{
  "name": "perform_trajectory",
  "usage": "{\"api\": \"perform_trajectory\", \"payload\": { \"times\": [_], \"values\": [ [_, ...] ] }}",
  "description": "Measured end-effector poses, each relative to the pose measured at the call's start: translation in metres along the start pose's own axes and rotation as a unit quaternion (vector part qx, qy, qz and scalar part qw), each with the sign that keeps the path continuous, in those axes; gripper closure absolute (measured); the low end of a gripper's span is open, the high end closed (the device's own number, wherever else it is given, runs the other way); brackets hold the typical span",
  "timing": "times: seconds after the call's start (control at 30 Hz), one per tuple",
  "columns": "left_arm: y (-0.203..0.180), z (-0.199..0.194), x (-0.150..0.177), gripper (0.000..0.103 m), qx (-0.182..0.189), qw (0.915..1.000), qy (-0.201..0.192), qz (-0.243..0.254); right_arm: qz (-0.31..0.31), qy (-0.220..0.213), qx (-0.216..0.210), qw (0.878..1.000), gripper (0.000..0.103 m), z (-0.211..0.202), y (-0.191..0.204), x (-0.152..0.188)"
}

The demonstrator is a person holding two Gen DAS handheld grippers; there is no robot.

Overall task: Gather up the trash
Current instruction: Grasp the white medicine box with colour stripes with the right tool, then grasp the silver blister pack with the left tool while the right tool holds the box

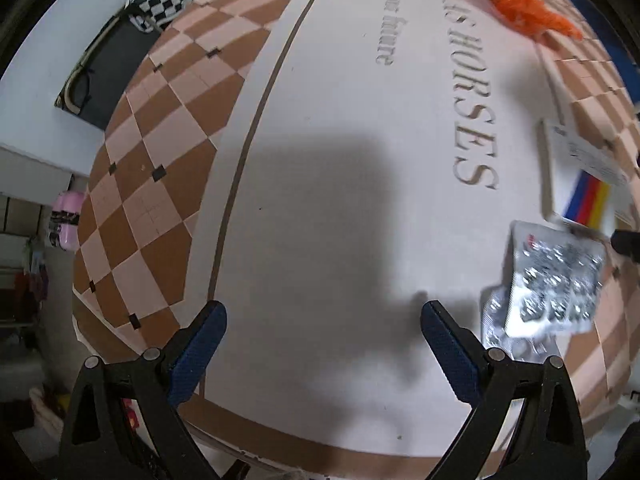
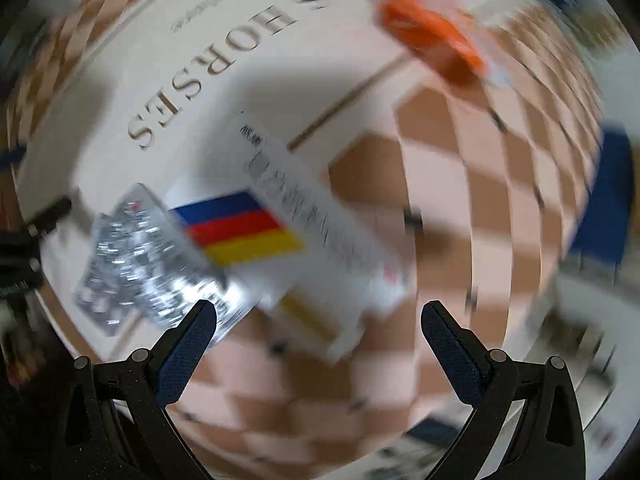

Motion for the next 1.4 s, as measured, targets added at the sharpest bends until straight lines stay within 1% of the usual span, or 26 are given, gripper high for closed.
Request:
{"api": "perform_trajectory", "payload": {
  "times": [0.07,0.13,0.17,0.27,0.3,0.37,0.43,0.5,0.53,0.6,0.63,0.67,0.7,0.77,0.8,0.83,0.93,1.0,1.03,1.07,1.1,1.13,1.2,1.27,1.33,1.4],
  "values": [
    [0.004,0.001,-0.001,0.002,0.008,0.9999,0.007,-0.013,-0.042,0.015,-0.009,0.999,0.000,0.013,-0.001,-0.012],
    [0.008,0.004,-0.002,0.002,0.013,0.9994,0.020,-0.025,-0.078,0.025,-0.047,0.996,0.000,0.018,0.001,-0.020],
    [0.010,0.005,-0.002,0.002,0.012,0.9991,0.026,-0.031,-0.092,0.027,-0.055,0.994,0.002,0.020,0.002,-0.022],
    [0.014,0.004,-0.002,0.002,0.008,0.9977,0.042,-0.052,-0.101,0.024,-0.045,0.994,0.004,0.022,0.003,-0.023],
    [0.015,0.001,-0.002,0.002,0.014,0.9972,0.044,-0.060,-0.081,0.013,-0.044,0.996,0.011,0.019,-0.005,-0.022],
    [0.012,-0.009,-0.001,0.003,0.023,0.9966,0.042,-0.067,-0.049,0.012,-0.055,0.997,0.012,0.017,-0.015,-0.017],
    [0.005,-0.020,-0.003,0.003,0.033,0.9968,0.035,-0.064,0.010,0.001,-0.065,0.998,0.013,0.016,-0.040,-0.003],
    [-0.004,-0.027,-0.007,0.003,0.057,0.9947,0.042,-0.074,0.069,-0.010,-0.073,0.995,0.014,0.014,-0.066,0.014],
    [-0.010,-0.028,-0.007,0.003,0.076,0.9920,0.053,-0.086,0.110,-0.011,-0.089,0.990,0.014,0.014,-0.082,0.028],
    [-0.022,-0.026,-0.008,0.005,0.121,0.9818,0.084,-0.120,0.184,-0.016,-0.101,0.978,0.014,0.017,-0.108,0.054],
    [-0.030,-0.025,-0.008,0.005,0.147,0.9735,0.101,-0.143,0.215,-0.018,-0.101,0.971,0.014,0.019,-0.118,0.068],
    [-0.038,-0.022,-0.008,0.005,0.183,0.9602,0.121,-0.172,0.238,-0.021,-0.102,0.966,0.014,0.020,-0.124,0.077],
    [-0.046,-0.019,-0.007,0.005,0.207,0.9475,0.140,-0.200,0.274,-0.027,-0.108,0.955,0.014,0.023,-0.133,0.092],
    [-0.059,-0.013,-0.009,0.005,0.233,0.9273,0.167,-0.241,0.331,-0.035,-0.127,0.934,0.014,0.027,-0.144,0.115],
    [-0.062,-0.009,-0.009,0.005,0.234,0.9200,0.177,-0.260,0.363,-0.042,-0.133,0.921,0.014,0.029,-0.151,0.127],
    [-0.064,-0.004,-0.010,0.005,0.227,0.9151,0.183,-0.279,0.379,-0.046,-0.134,0.915,0.014,0.030,-0.160,0.137],
    [-0.068,0.009,-0.009,0.005,0.187,0.9058,0.201,-0.322,0.434,-0.060,-0.139,0.888,0.014,0.033,-0.176,0.147],
    [-0.064,0.015,-0.011,0.010,0.149,0.9048,0.203,-0.343,0.446,-0.065,-0.139,0.882,0.014,0.034,-0.177,0.148],
    [-0.058,0.015,-0.012,0.013,0.125,0.9064,0.198,-0.351,0.448,-0.066,-0.137,0.881,0.014,0.035,-0.174,0.140],
    [-0.052,0.014,-0.016,0.028,0.102,0.9101,0.188,-0.355,0.448,-0.069,-0.133,0.881,0.014,0.034,-0.169,0.139],
    [-0.049,0.013,-0.017,0.029,0.088,0.9136,0.178,-0.355,0.447,-0.071,-0.129,0.882,0.015,0.033,-0.170,0.138],
    [-0.049,0.013,-0.022,0.030,0.081,0.9190,0.170,-0.346,0.447,-0.074,-0.127,0.882,0.015,0.030,-0.152,0.140],
    [-0.050,0.013,-0.028,0.030,0.075,0.9318,0.159,-0.317,0.447,-0.079,-0.126,0.882,0.015,0.025,-0.141,0.133],
    [-0.055,0.012,-0.029,0.030,0.073,0.9483,0.146,-0.272,0.451,-0.083,-0.128,0.879,0.015,0.023,-0.131,0.133],
    [-0.060,0.009,-0.038,0.031,0.074,0.9671,0.126,-0.208,0.450,-0.081,-0.134,0.879,0.015,0.019,-0.125,0.132],
    [-0.065,0.005,-0.047,0.033,0.076,0.9848,0.100,-0.120,0.445,-0.072,-0.144,0.881,0.015,0.014,-0.114,0.134]
  ]
}}
Point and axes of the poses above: each gripper's, at about its wrist camera, not at the fingertips, and z roughly the way its jaws point, y to its left, x to its underside, the point moved 4 cm from there along z, roughly the way its jaws point, and after that the axes turned 1 degree about z, right-handed, at the moved point
